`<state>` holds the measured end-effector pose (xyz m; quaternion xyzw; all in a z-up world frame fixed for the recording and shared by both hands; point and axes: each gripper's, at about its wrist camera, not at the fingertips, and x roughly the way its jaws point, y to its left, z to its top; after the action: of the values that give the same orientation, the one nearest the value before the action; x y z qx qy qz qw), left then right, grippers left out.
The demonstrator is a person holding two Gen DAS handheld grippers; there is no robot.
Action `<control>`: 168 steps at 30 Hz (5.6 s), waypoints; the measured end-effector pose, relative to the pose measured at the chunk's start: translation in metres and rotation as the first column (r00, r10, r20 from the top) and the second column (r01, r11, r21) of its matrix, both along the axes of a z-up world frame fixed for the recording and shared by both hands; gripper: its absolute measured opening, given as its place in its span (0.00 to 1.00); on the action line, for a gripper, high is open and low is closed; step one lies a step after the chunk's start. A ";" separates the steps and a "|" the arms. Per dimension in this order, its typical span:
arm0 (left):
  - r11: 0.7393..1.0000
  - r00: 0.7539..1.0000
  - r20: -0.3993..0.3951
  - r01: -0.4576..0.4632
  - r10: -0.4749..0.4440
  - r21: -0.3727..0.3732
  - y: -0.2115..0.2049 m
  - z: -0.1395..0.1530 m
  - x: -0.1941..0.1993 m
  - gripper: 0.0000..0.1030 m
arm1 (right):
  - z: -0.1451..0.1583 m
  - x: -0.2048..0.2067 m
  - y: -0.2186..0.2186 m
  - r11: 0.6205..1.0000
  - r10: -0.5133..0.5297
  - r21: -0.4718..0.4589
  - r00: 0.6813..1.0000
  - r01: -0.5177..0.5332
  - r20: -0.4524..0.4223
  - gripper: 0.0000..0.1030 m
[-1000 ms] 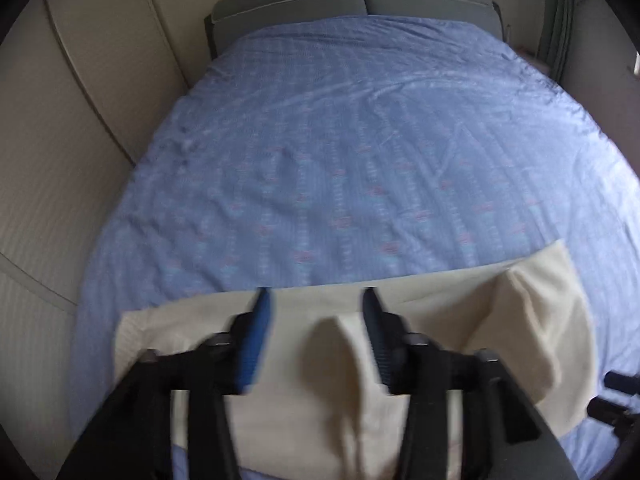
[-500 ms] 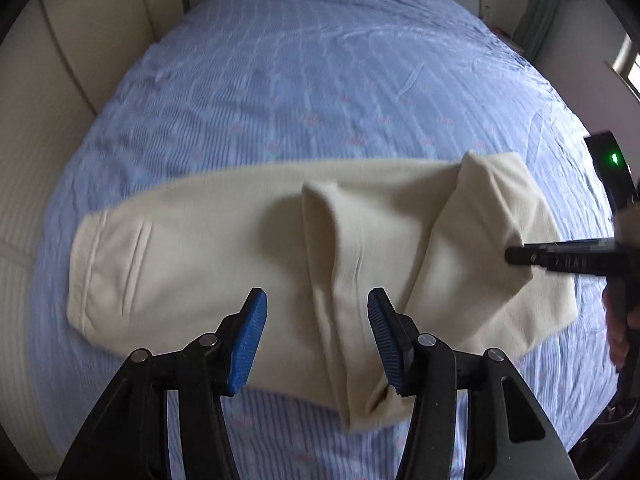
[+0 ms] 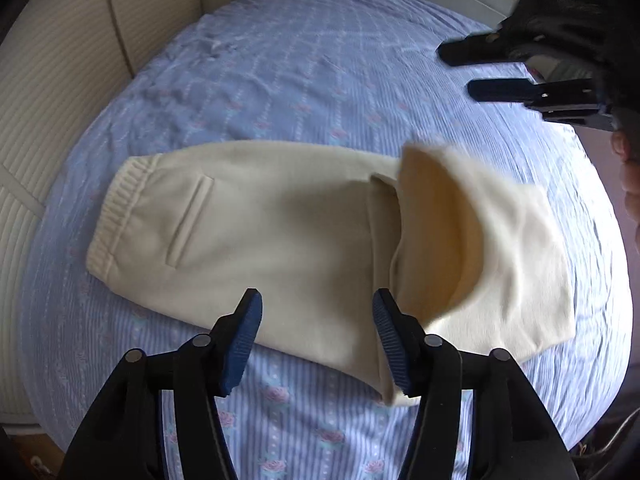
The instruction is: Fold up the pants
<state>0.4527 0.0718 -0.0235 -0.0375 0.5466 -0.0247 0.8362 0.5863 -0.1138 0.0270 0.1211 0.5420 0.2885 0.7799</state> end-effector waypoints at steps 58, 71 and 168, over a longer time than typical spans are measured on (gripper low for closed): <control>0.798 0.875 -0.240 -0.483 0.421 -0.361 -0.012 -0.077 -0.089 0.31 | -0.114 0.026 0.074 0.575 0.715 -0.451 0.687 -0.683 -0.129 0.51; 0.789 0.901 -0.222 -0.433 0.372 -0.436 -0.016 -0.084 -0.076 0.41 | -0.126 0.043 0.079 0.606 0.693 -0.371 0.696 -0.704 -0.188 0.51; 0.787 0.881 -0.177 -0.472 0.439 -0.396 -0.012 -0.089 -0.092 0.62 | -0.114 0.023 0.108 0.346 0.777 -0.514 0.547 -0.785 -0.312 0.50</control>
<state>0.3606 0.0599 -0.1124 -0.3518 0.5335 0.0599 0.7668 0.6089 -0.0054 -0.0874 -0.4039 0.5986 0.4355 0.5375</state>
